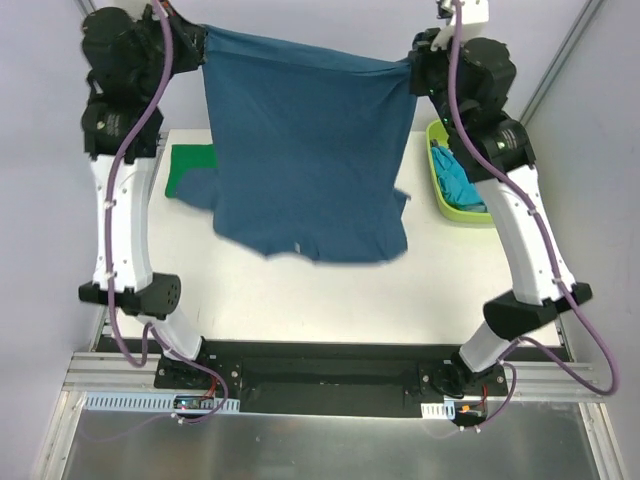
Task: Fold and stack the t-shirts
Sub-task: Flatten out the tshirt
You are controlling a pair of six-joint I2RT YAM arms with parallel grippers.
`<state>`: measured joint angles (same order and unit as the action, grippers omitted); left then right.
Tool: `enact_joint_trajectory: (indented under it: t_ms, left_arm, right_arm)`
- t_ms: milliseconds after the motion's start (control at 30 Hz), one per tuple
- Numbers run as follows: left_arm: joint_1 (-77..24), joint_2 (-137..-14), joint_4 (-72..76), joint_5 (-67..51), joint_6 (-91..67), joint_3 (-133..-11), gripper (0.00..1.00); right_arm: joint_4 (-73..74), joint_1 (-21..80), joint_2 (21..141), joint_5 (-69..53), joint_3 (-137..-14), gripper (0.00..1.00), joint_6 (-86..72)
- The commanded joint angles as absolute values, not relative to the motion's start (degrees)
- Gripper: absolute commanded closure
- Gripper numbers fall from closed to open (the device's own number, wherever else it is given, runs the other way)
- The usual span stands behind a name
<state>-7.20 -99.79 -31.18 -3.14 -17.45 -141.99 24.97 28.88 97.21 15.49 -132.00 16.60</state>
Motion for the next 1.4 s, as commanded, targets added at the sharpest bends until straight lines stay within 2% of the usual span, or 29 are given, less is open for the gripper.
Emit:
enact_joint_trajectory:
  t_ms: [0,100,300,433,567,667,767,800,867,900,933,967,1067,1100,1167,1267,1367]
  left_arm:
    - [-7.6,-87.1,-23.0,-8.7,-16.8,-138.3,1.00]
    - [-7.6,-78.6,-23.1,-9.9,-16.9,-123.1,1.00]
    - [-10.7,-57.0,-21.3,-14.6,-22.2,-83.2,1.00]
    - [-24.2,-50.0,-16.5,-9.1,-29.8,-58.5,1.00]
    - [-36.7,-52.0,-5.9,-10.0,-39.4,-40.2,1.00]
    - [-46.7,-59.8,-3.6,-7.7,-42.4,-38.0,1.00]
    - [-53.9,-69.7,-0.8,-6.8,-45.1,-40.8,0.88]
    - [-55.4,-73.4,-0.3,-9.3,-45.1,-42.7,0.81]
    - [-57.6,-79.5,-0.3,-12.5,-43.4,-47.2,0.72]
    - [-58.2,-81.5,-0.4,-13.9,-42.8,-48.9,0.53]
    - [-58.7,-82.6,-0.3,-15.4,-41.8,-50.3,0.30]
    - [-58.9,-82.9,-0.3,-15.8,-41.0,-51.1,0.01]
    - [-58.9,-79.0,-2.8,-14.7,-36.6,-52.3,0.01]
    - [-58.9,-77.1,-5.2,-12.1,-34.9,-52.9,0.01]
    - [-58.7,-73.8,-9.8,-3.9,-32.7,-54.3,0.01]
    - [-54.9,-71.1,-12.3,4.7,-31.5,-54.8,0.01]
    - [-43.5,-73.3,-12.2,0.1,-32.0,-57.4,0.01]
  right_arm:
    - [12.3,28.2,84.9,14.2,-123.8,1.00,14.6]
    - [13.8,27.0,81.1,14.2,-116.1,1.00,14.2]
    - [10.6,22.9,67.7,11.7,-82.2,0.99,10.2]
    - [10.6,20.2,63.6,13.4,-64.6,1.00,4.9]
    - [11.8,16.0,64.1,16.5,-52.0,0.99,0.2]
    - [13.7,12.9,66.8,18.6,-49.4,0.97,-1.7]
    - [16.4,10.9,69.8,21.5,-49.7,0.94,-2.4]
    - [16.9,10.7,70.2,21.9,-50.0,0.87,-2.2]
    - [17.4,10.7,70.1,20.8,-50.4,0.80,-1.7]
    - [17.9,10.8,69.7,19.7,-50.7,0.62,-1.1]
    - [18.9,10.9,69.1,18.9,-51.2,0.47,-0.6]
    - [20.0,10.9,68.2,18.4,-51.7,0.37,-0.4]
    - [23.8,11.1,64.4,17.7,-52.6,0.22,-0.4]
    - [25.4,11.3,62.6,17.2,-52.4,0.19,-0.6]
    - [27.9,12.5,59.6,14.2,-51.4,0.06,-2.2]
    - [27.1,17.1,56.6,8.0,-47.7,0.04,-4.8]
    - [23.5,25.5,58.3,5.0,-45.2,0.04,-8.2]
